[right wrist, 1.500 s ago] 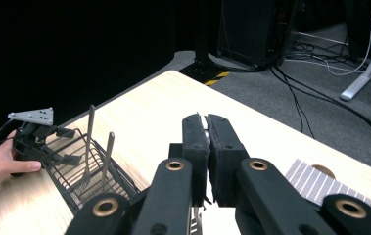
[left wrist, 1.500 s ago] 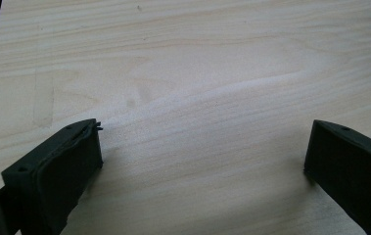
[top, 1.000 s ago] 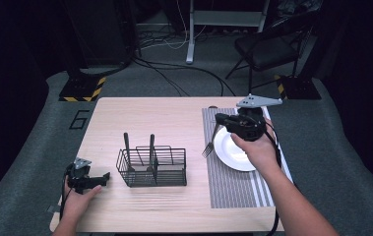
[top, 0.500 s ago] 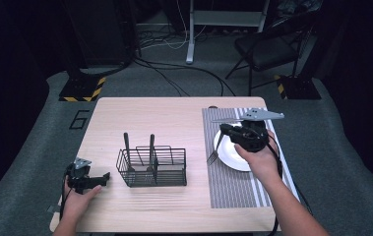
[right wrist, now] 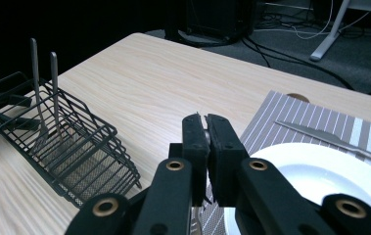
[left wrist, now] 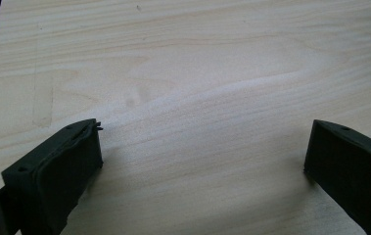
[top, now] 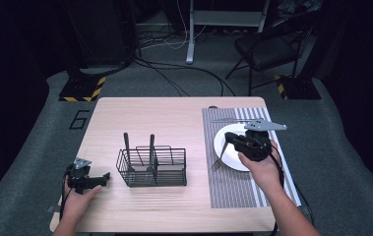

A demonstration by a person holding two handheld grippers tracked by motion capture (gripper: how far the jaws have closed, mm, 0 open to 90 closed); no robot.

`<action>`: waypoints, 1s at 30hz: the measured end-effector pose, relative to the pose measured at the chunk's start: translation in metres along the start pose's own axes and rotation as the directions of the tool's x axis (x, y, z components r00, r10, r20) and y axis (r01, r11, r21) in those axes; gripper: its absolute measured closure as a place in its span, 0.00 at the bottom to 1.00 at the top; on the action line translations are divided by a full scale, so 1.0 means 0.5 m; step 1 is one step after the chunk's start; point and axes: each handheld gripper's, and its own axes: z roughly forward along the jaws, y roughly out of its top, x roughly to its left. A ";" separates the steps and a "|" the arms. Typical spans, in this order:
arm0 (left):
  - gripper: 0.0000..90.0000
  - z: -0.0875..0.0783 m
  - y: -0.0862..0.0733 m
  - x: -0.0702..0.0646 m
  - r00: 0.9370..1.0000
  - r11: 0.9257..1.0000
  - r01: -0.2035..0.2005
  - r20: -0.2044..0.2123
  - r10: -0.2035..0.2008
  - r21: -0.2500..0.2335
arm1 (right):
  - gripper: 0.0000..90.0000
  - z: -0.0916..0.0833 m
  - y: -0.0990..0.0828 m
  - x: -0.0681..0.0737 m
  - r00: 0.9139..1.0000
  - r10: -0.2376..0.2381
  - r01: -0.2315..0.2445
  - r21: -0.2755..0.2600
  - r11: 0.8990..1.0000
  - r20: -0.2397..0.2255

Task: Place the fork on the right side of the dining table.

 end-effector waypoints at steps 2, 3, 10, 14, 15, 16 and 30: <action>0.00 0.000 0.000 0.000 1.000 1.000 0.000 0.000 0.000 0.000 | 0.97 -0.001 -0.007 -0.002 1.000 0.011 -0.011 -0.001 1.000 0.002; 0.00 0.000 0.000 0.000 1.000 1.000 0.001 0.000 -0.001 0.000 | 0.97 -0.001 -0.010 -0.003 1.000 0.014 -0.014 -0.001 1.000 0.002; 0.00 0.000 0.000 0.000 1.000 1.000 0.001 0.000 -0.001 0.000 | 0.97 -0.004 -0.033 -0.009 0.999 0.026 -0.026 -0.003 1.000 0.018; 0.00 0.000 0.000 0.000 1.000 1.000 0.000 0.000 0.000 0.000 | 0.97 -0.005 -0.046 -0.013 0.999 0.041 -0.041 0.002 0.999 0.024; 0.00 0.000 0.000 0.000 1.000 1.000 0.000 0.000 0.000 0.000 | 0.97 -0.004 -0.049 -0.014 0.999 0.042 -0.042 0.003 0.999 0.026; 0.00 0.000 0.000 0.000 1.000 1.000 0.000 0.000 0.000 0.000 | 0.97 -0.004 -0.053 -0.015 0.998 0.048 -0.048 0.006 0.999 0.028; 0.00 0.000 0.000 -0.001 1.000 1.000 0.001 0.000 -0.001 0.000 | 0.97 -0.011 -0.083 -0.031 0.995 0.091 -0.091 0.005 0.996 0.051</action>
